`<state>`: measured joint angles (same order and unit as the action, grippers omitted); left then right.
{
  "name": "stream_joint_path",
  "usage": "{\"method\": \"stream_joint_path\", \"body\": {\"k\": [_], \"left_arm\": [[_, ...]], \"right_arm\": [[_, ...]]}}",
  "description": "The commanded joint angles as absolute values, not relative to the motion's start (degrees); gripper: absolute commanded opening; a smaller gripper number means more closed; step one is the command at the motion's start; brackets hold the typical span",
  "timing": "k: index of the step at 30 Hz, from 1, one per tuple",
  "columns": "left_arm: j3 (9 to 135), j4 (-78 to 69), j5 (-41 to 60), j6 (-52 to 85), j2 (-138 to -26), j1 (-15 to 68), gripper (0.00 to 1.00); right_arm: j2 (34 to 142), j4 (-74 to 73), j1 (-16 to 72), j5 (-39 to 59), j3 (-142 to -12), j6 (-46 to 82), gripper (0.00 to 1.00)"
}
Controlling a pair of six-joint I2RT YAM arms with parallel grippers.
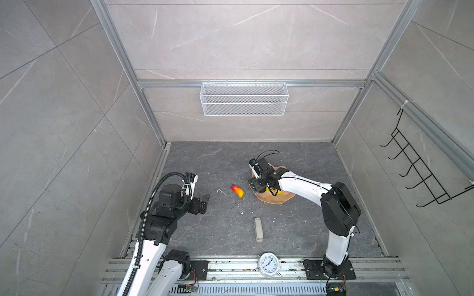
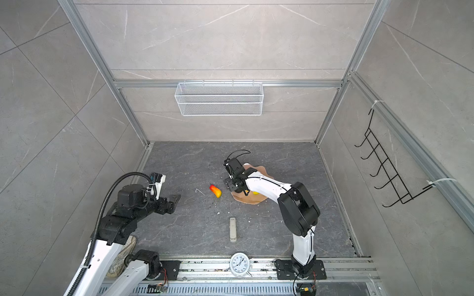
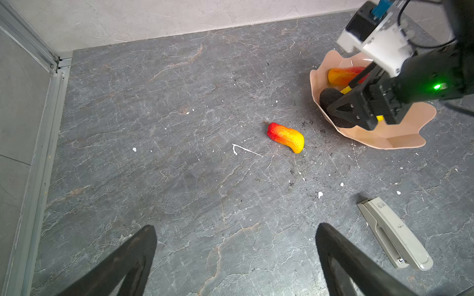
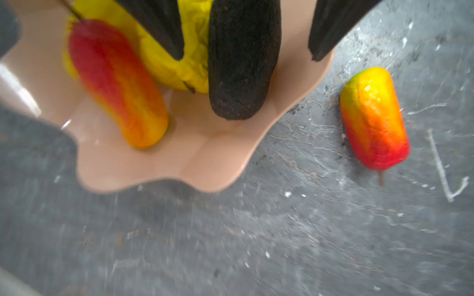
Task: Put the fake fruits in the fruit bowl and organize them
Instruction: 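Reach the right gripper to the red-yellow pear and grasp it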
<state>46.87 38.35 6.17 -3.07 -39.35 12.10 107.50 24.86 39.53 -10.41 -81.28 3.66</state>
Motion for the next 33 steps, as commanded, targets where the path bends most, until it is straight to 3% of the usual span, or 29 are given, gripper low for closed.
{"method": "stream_joint_path", "body": {"k": [1, 3, 24, 33], "left_arm": [[47.37, 38.21, 6.60, -3.82, -39.17, 11.75, 1.00], [47.37, 38.23, 6.58, -3.74, -39.08, 11.78, 1.00], [47.29, 38.23, 6.77, -3.69, -38.85, 11.78, 1.00], [47.20, 38.22, 6.75, -3.69, -38.76, 11.78, 1.00]], "right_arm": [[103.44, 26.97, 41.29, -8.44, -84.47, 1.44, 0.96], [103.18, 27.33, 42.67, -7.47, -84.98, 0.63, 1.00], [115.69, 25.84, 54.75, 1.26, -89.56, -0.54, 1.00], [121.22, 25.71, 55.07, -5.96, -92.40, 0.58, 0.95]]}}
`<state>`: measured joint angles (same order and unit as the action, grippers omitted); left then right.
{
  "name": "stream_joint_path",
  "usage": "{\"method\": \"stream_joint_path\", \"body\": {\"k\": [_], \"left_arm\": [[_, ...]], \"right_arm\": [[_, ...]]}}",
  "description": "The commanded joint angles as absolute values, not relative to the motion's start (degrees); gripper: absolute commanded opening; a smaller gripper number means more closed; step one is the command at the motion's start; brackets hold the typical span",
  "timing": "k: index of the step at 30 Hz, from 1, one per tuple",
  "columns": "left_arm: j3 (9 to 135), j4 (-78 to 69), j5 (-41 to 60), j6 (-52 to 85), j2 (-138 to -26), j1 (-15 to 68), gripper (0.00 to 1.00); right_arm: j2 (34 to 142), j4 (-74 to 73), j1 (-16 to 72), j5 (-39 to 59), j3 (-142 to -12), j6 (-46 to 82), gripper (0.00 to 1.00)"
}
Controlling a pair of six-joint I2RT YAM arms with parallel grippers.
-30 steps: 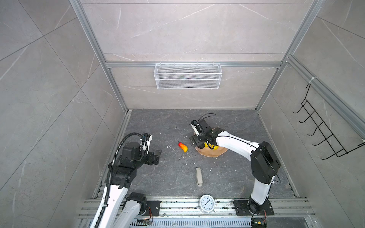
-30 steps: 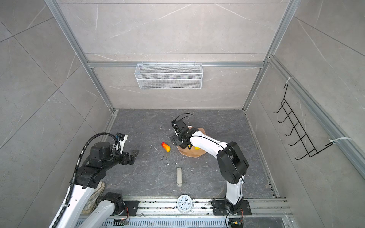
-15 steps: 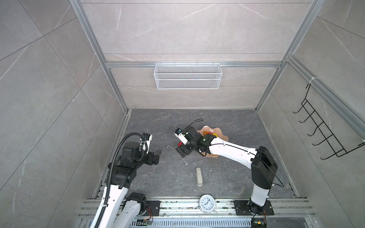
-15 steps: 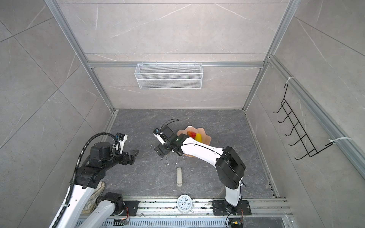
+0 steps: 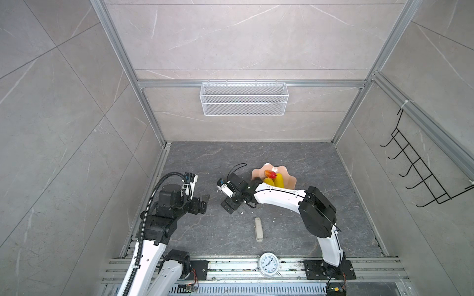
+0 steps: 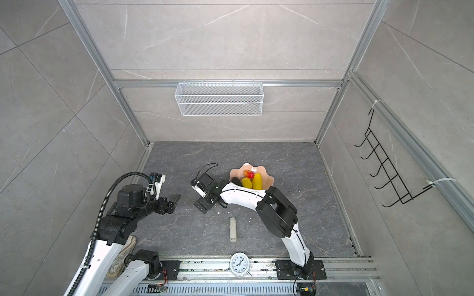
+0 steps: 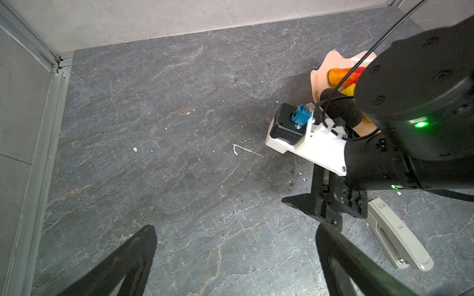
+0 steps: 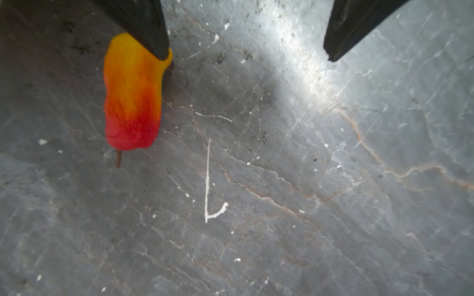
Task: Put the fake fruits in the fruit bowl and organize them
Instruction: 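Reach the right gripper to the red-yellow pear and grasp it, then carry the red-yellow pear into the bowl and release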
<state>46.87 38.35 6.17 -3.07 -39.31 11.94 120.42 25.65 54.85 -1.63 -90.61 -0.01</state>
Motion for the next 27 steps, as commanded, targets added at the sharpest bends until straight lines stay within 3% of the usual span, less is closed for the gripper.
{"method": "stream_joint_path", "body": {"k": [1, 12, 24, 27], "left_arm": [[47.30, 38.23, 6.77, -3.71, -38.76, 11.73, 1.00], [47.20, 38.24, 6.73, -3.69, -38.60, 11.78, 1.00], [47.15, 38.23, 6.74, -3.69, -38.23, 11.78, 1.00], [47.11, 38.19, 6.74, -3.70, -38.10, 11.82, 1.00]], "right_arm": [[121.17, 25.60, 54.93, -6.90, -92.37, 0.61, 0.95], [121.89, 26.06, 53.61, -12.30, -94.97, -1.38, 0.94], [130.34, 29.96, 50.00, -8.99, -104.62, 0.79, 0.80], [131.20, 30.40, 49.73, -7.71, -105.31, 0.85, 0.71]]}}
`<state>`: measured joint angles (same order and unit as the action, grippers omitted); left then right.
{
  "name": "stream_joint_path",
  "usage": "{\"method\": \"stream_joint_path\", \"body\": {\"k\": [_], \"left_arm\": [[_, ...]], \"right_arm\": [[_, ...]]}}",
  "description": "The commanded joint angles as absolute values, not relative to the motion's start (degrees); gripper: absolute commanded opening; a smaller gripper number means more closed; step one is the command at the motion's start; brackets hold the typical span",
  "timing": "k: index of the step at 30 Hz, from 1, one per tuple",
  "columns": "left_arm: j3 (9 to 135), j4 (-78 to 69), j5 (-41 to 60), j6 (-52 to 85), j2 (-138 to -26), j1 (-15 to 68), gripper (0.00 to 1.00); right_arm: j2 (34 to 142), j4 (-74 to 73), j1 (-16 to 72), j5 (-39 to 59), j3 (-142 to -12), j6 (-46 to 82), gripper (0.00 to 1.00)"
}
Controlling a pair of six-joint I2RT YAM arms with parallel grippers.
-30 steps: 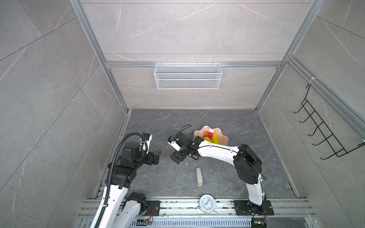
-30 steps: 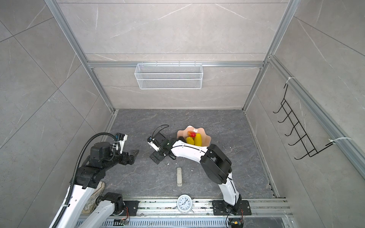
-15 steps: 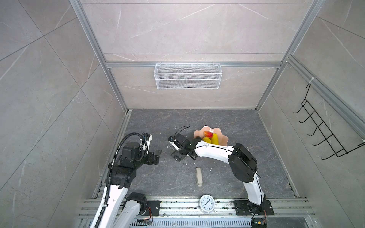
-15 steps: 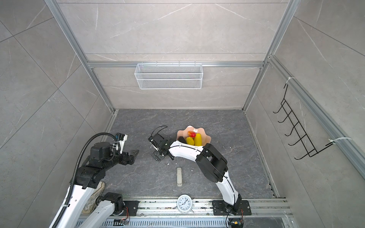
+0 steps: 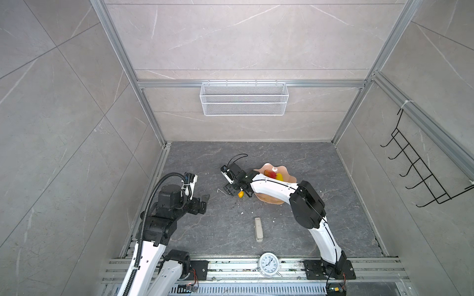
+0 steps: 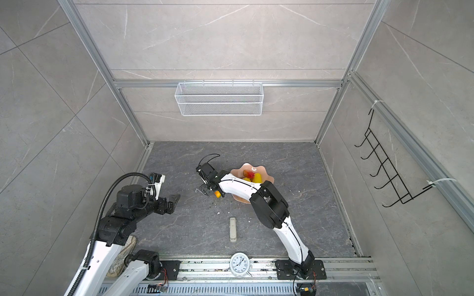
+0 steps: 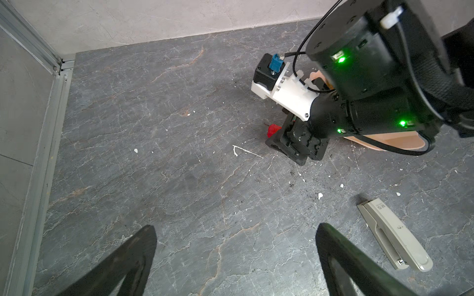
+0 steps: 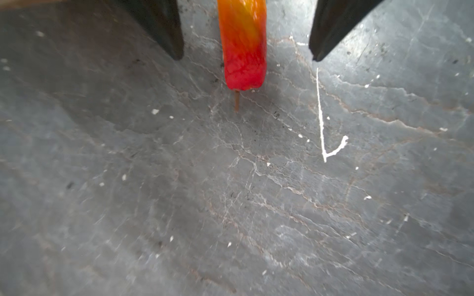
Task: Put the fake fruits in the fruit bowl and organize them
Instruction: 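Carry the red-yellow pear into the bowl and release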
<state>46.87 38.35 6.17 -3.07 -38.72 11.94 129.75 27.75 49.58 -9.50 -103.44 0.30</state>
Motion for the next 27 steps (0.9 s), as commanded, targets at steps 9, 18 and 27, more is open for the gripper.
{"method": "stream_joint_path", "body": {"k": [9, 18, 27], "left_arm": [[47.11, 38.19, 6.77, -3.68, -38.32, 11.77, 1.00], [47.11, 38.22, 6.74, -3.73, -38.56, 11.74, 1.00], [47.28, 38.23, 6.67, -3.71, -38.85, 11.77, 1.00]], "right_arm": [[131.93, 30.76, 49.53, -6.24, -104.10, 1.38, 0.54], [125.98, 30.04, 49.41, -4.19, -99.91, -5.37, 0.20], [99.32, 22.23, 47.30, 6.50, -79.72, -18.46, 0.00]]}}
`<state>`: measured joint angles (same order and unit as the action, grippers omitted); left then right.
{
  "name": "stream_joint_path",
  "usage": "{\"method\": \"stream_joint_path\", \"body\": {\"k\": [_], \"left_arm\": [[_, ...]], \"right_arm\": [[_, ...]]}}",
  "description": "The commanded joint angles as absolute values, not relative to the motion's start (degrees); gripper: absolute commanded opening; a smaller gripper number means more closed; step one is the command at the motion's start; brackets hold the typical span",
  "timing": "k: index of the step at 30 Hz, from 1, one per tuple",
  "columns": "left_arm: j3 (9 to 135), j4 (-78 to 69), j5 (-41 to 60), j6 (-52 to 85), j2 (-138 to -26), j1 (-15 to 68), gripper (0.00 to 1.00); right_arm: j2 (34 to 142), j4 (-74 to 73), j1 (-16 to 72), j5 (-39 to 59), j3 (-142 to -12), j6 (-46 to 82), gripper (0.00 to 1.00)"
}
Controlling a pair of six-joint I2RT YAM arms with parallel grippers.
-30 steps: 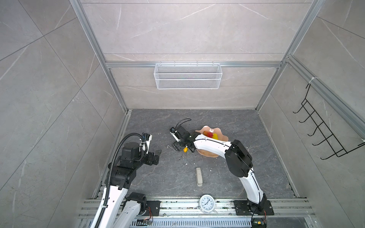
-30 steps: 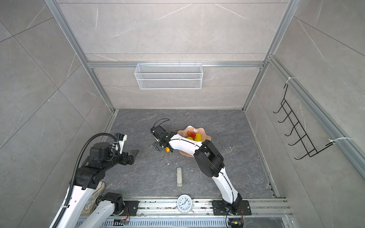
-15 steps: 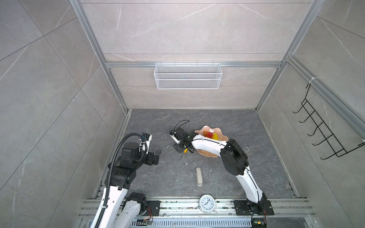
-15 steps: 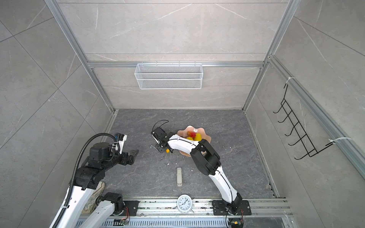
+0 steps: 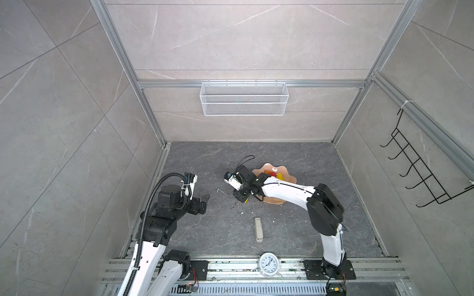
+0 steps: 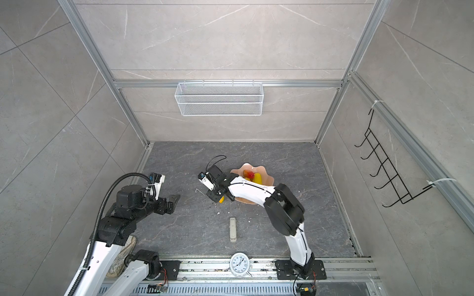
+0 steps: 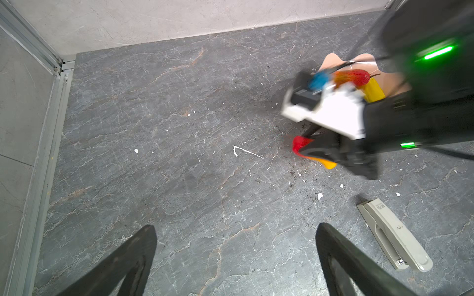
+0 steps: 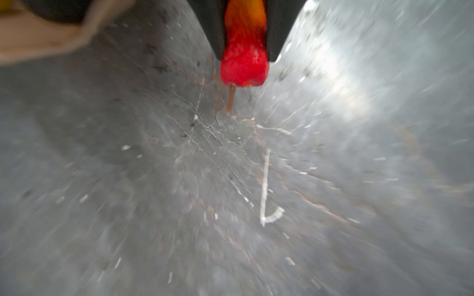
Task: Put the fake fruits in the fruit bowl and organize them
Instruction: 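Carry the red-yellow pear into the bowl and release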
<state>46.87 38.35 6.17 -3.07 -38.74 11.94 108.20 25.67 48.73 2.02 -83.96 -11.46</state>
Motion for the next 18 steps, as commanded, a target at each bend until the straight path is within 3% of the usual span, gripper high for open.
{"method": "stream_joint_path", "body": {"k": [1, 4, 9, 13, 18], "left_arm": [[47.29, 38.23, 6.74, -3.76, -38.76, 11.73, 1.00], [47.20, 38.14, 6.61, -3.74, -38.50, 11.76, 1.00], [47.37, 37.97, 7.12, -3.80, -38.58, 11.73, 1.00], [47.42, 37.82, 7.46, -3.78, -38.67, 11.78, 1.00], [47.46, 37.79, 7.50, -3.78, -38.67, 11.76, 1.00]], "right_arm": [[96.60, 22.96, 46.48, 6.95, -77.52, -20.11, 0.00], [90.81, 27.32, 43.32, 8.47, -73.28, -23.19, 0.00], [85.32, 27.81, 38.12, 2.56, -65.13, -27.83, 0.00], [87.87, 29.91, 35.58, -2.63, -62.84, -32.39, 0.00], [92.81, 30.36, 34.99, -2.35, -64.30, -32.69, 0.00]]}}
